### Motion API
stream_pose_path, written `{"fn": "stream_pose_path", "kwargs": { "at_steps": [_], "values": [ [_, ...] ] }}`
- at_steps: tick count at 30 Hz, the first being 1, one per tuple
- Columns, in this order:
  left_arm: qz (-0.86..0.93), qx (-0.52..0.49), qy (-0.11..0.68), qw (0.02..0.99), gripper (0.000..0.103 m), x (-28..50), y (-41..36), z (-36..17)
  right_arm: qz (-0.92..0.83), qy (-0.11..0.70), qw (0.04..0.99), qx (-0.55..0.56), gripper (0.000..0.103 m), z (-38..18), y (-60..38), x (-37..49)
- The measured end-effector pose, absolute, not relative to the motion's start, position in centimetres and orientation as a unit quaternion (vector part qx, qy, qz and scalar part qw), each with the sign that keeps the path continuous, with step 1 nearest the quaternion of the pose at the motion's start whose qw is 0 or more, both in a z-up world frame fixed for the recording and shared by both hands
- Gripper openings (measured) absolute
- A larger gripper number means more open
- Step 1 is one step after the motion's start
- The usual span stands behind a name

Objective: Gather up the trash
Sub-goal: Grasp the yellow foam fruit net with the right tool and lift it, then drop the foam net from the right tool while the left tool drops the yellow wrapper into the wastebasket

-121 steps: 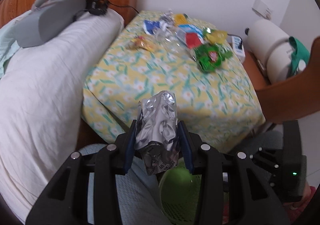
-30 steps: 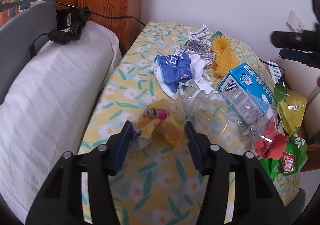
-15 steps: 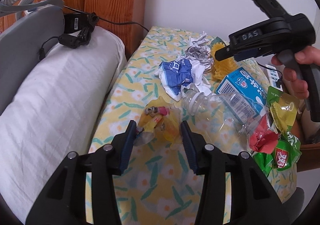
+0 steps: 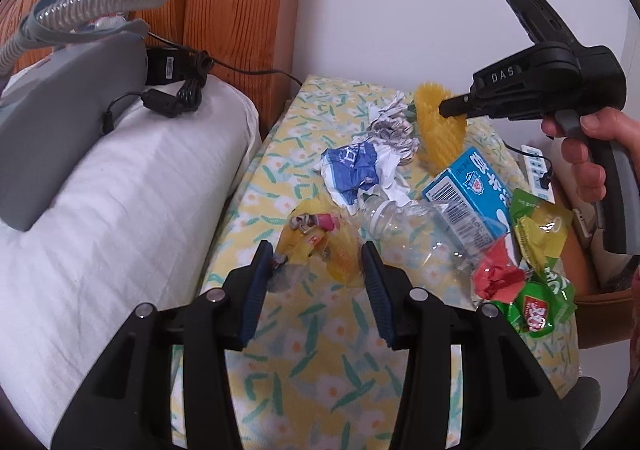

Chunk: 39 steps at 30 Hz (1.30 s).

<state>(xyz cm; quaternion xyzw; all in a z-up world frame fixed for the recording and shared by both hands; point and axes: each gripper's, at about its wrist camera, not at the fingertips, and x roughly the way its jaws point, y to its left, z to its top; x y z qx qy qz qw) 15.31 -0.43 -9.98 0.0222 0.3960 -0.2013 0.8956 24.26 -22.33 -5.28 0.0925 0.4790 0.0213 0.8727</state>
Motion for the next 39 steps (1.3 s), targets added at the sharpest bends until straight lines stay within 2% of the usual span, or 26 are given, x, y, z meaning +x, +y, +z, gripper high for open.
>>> {"fn": "stream_pose_path", "kwargs": {
  "at_steps": [5, 10, 18, 25, 32, 35, 37, 39],
  "values": [
    [-0.204, 0.024, 0.381, 0.901, 0.045, 13.7, -0.4, -8.3, 0.027, 0.408, 0.906, 0.107, 0.011, -1.7, -22.3, 22.2],
    [-0.205, 0.029, 0.37, 0.906, 0.045, 11.5, -0.4, -6.7, 0.031, 0.372, 0.921, 0.112, 0.011, 1.0, -22.3, 19.6],
    [-0.227, 0.027, 0.368, 0.901, 0.045, 5.8, -0.3, -5.5, 0.064, 0.348, 0.932, 0.083, 0.011, 2.5, -19.4, 7.3],
    [-0.269, 0.034, 0.38, 0.884, 0.045, -0.5, 0.6, -6.1, 0.091, 0.389, 0.914, 0.069, 0.011, -2.5, -16.3, -5.5],
    [-0.298, 0.059, 0.427, 0.852, 0.045, -5.5, 1.2, -9.2, 0.095, 0.528, 0.839, 0.088, 0.012, -14.2, -14.7, -12.7],
    [-0.31, 0.066, 0.447, 0.837, 0.045, -6.9, 1.3, -10.6, 0.097, 0.566, 0.814, 0.083, 0.02, -17.8, -13.8, -13.3],
    [-0.31, 0.079, 0.454, 0.832, 0.045, -7.8, 1.2, -11.4, 0.082, 0.584, 0.804, 0.078, 0.05, -19.4, -13.5, -13.5],
    [-0.312, 0.086, 0.463, 0.825, 0.045, -8.5, 1.2, -12.2, 0.061, 0.582, 0.808, 0.077, 0.064, -19.5, -13.9, -13.4]
  ]
}}
